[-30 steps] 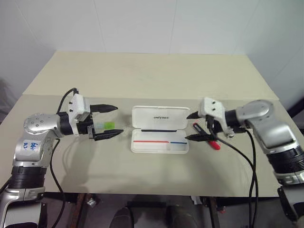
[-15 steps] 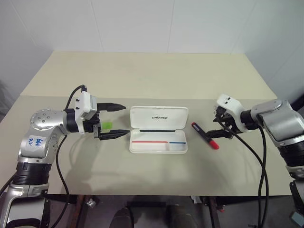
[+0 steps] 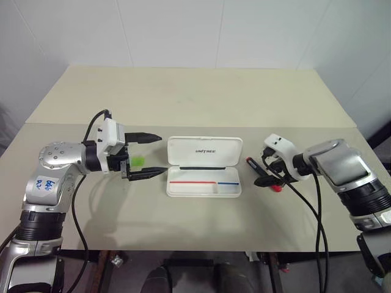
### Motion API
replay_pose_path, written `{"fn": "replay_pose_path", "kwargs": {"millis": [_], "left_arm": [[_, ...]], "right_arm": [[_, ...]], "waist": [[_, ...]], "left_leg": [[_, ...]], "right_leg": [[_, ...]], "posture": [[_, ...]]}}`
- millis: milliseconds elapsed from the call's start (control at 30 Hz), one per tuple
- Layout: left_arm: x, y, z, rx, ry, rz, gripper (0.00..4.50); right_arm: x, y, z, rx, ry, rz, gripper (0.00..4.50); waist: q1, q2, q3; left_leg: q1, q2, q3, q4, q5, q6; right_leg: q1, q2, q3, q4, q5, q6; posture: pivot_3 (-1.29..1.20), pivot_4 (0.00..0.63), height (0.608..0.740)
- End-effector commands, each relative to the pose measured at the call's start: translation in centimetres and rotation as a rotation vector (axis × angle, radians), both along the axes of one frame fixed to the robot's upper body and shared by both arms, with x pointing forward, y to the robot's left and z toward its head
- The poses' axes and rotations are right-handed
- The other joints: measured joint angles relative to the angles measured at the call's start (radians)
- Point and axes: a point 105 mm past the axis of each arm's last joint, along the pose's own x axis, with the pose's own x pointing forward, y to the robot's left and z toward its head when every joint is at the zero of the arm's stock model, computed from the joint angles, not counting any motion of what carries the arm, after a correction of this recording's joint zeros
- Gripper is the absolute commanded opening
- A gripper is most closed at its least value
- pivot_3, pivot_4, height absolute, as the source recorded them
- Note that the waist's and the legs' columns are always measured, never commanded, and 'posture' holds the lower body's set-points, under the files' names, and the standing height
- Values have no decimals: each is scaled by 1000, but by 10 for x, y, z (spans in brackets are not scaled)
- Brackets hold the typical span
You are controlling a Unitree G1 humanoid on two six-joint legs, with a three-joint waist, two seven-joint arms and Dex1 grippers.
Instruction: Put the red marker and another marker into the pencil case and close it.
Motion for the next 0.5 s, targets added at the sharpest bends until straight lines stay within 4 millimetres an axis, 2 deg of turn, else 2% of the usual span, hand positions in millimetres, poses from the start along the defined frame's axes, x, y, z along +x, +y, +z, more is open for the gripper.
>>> {"fn": "replay_pose_path", "kwargs": {"millis": [33, 233, 267, 333, 500], "left_arm": [[-6, 2, 12, -8, -50, 3, 4500], [-6, 3, 13, -10, -55, 13, 4500], [-6, 3, 13, -9, -56, 13, 4500], [-6, 3, 13, -8, -57, 13, 4500], [-5, 3, 13, -7, -60, 12, 4500]], "right_arm": [[4, -1, 1, -18, -9, -14, 2829], [4, 0, 0, -15, -7, -13, 777], [5, 0, 0, -14, -8, -16, 590], [6, -2, 0, -10, -14, -30, 589], [18, -24, 13, -44, -86, -105, 589]], "waist": [[0, 0, 0], [0, 0, 0], [-1, 0, 0], [0, 0, 0], [0, 0, 0]], "left_leg": [[0, 0, 0, 0, 0, 0], [0, 0, 0, 0, 0, 0], [0, 0, 0, 0, 0, 0], [0, 0, 0, 0, 0, 0], [0, 0, 1, 2, 0, 0]], "right_leg": [[0, 0, 0, 0, 0, 0], [0, 0, 0, 0, 0, 0], [0, 0, 0, 0, 0, 0], [0, 0, 0, 0, 0, 0], [1, 0, 1, 0, 1, 1]], "posture": [[0, 150, 740], [0, 150, 740], [0, 150, 740], [0, 150, 740], [0, 150, 740]]}}
